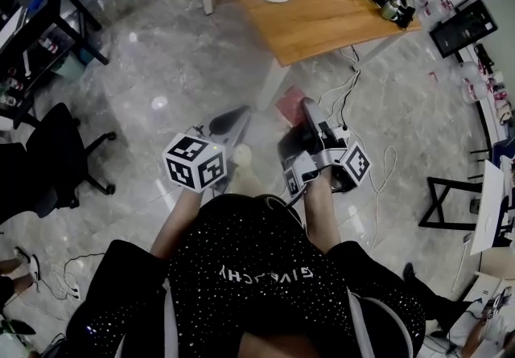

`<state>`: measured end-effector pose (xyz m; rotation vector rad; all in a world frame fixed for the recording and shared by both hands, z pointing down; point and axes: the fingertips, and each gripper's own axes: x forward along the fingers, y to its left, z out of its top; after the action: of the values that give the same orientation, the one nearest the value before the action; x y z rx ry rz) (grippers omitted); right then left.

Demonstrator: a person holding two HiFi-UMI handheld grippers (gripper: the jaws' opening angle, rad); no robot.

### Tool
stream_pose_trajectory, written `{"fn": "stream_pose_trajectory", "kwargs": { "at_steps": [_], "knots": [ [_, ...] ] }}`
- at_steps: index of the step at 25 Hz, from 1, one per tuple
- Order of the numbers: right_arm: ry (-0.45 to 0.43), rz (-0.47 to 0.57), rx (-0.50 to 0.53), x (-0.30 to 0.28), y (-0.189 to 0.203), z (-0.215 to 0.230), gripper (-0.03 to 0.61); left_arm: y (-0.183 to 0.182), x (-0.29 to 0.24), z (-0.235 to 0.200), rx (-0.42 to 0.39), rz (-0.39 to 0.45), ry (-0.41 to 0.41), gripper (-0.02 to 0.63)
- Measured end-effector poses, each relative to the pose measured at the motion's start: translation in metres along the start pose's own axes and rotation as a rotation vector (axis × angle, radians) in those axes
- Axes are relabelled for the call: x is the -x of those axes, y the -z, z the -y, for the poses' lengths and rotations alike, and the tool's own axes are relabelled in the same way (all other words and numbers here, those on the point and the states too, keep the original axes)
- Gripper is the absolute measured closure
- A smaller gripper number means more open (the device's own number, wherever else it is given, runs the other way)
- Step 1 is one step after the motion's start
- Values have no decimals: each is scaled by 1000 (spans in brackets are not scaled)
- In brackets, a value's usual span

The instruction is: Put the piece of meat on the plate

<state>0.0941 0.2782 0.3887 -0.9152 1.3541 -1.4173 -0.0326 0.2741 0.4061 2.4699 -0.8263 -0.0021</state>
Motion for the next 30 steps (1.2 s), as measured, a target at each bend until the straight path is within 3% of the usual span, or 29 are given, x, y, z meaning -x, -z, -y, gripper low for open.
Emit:
{"fn": "stream_pose_trajectory", "kwargs": {
  "at_steps": [6, 30],
  "knots": [
    [4, 3, -2, -56, -30, 3, 480, -30, -45, -35, -48, -20, -23, 605],
    [26, -56, -27, -169, -94, 30, 480, -68, -141, -103, -21, 9, -49, 605]
  ]
}}
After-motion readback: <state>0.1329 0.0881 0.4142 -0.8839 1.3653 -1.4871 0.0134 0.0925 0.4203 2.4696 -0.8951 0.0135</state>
